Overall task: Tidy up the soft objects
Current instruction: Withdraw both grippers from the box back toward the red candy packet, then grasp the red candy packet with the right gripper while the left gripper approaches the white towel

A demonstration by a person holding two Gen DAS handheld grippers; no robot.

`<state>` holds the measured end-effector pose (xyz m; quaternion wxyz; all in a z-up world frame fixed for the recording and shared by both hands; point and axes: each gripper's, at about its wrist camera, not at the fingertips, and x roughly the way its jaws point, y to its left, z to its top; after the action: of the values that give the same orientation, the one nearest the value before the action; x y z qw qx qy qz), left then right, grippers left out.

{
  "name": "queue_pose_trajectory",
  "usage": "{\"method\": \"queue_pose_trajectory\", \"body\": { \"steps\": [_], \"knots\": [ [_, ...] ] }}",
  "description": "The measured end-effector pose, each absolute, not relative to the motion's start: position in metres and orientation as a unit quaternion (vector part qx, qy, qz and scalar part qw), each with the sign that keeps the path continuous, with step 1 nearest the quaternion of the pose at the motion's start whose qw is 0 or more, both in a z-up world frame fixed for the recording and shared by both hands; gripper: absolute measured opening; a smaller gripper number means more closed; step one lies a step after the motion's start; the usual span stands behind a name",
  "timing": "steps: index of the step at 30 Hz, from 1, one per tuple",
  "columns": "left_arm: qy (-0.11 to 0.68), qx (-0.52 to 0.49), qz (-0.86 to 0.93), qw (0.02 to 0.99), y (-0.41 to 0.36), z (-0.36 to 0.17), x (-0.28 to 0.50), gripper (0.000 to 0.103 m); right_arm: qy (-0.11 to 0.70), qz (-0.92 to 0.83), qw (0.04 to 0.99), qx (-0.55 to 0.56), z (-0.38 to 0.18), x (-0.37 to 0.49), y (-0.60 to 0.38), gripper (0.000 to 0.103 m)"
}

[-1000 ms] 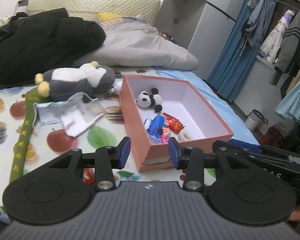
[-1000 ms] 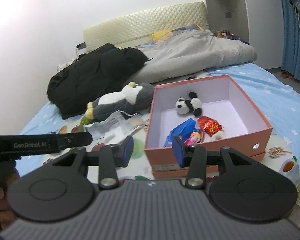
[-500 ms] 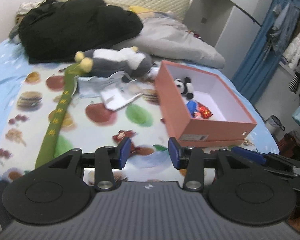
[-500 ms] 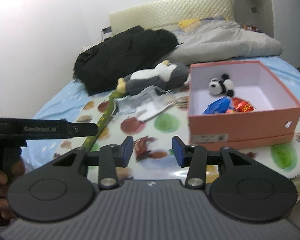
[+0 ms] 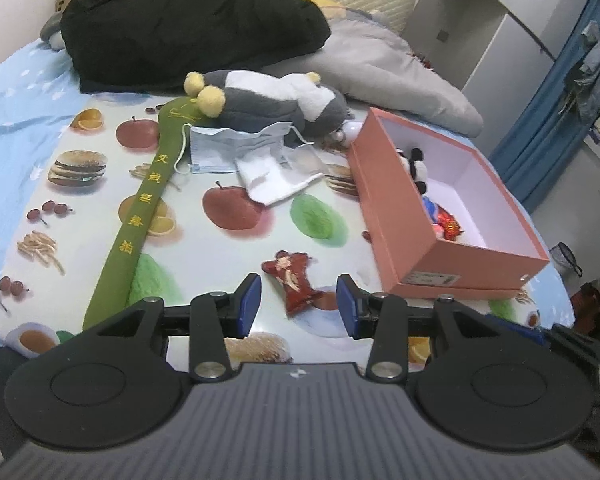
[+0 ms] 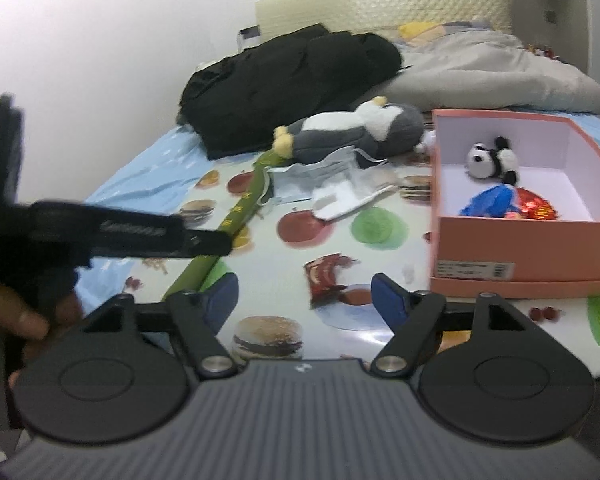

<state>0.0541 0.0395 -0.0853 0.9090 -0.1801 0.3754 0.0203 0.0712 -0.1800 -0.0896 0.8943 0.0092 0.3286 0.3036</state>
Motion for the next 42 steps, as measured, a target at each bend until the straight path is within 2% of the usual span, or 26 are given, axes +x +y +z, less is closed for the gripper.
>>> {"method": "queue_pose_trajectory", "body": {
  "steps": [16, 32, 34, 38, 40, 42],
  "knots": [
    [0.410, -0.222, 0.034, 0.884, 0.100, -0.136, 0.162, 0.047, 0.401, 0.304, 0.863, -0.043, -0.144, 0.159, -0.114, 0.075],
    [0.450, -0.209, 0.010, 0.868, 0.114, -0.199, 0.287, 0.047, 0.459, 0.315, 0.829, -0.062, -0.198, 0.229, -0.080, 0.070],
    [0.452, -0.208, 0.008, 0.867, 0.113, -0.206, 0.298, 0.047, 0.469, 0.315, 0.823, -0.057, -0.202, 0.233, -0.080, 0.063],
    [0.459, -0.204, 0.008, 0.865, 0.112, -0.216, 0.318, 0.047, 0.475, 0.313, 0.820, -0.060, -0.208, 0.235, -0.081, 0.057],
    [0.461, -0.197, 0.005, 0.865, 0.111, -0.219, 0.327, 0.047, 0.477, 0.316, 0.818, -0.061, -0.208, 0.235, -0.080, 0.046],
    [0.462, -0.191, 0.003, 0.866, 0.110, -0.223, 0.334, 0.047, 0.479, 0.318, 0.816, -0.067, -0.210, 0.235, -0.078, 0.042]
  ]
}}
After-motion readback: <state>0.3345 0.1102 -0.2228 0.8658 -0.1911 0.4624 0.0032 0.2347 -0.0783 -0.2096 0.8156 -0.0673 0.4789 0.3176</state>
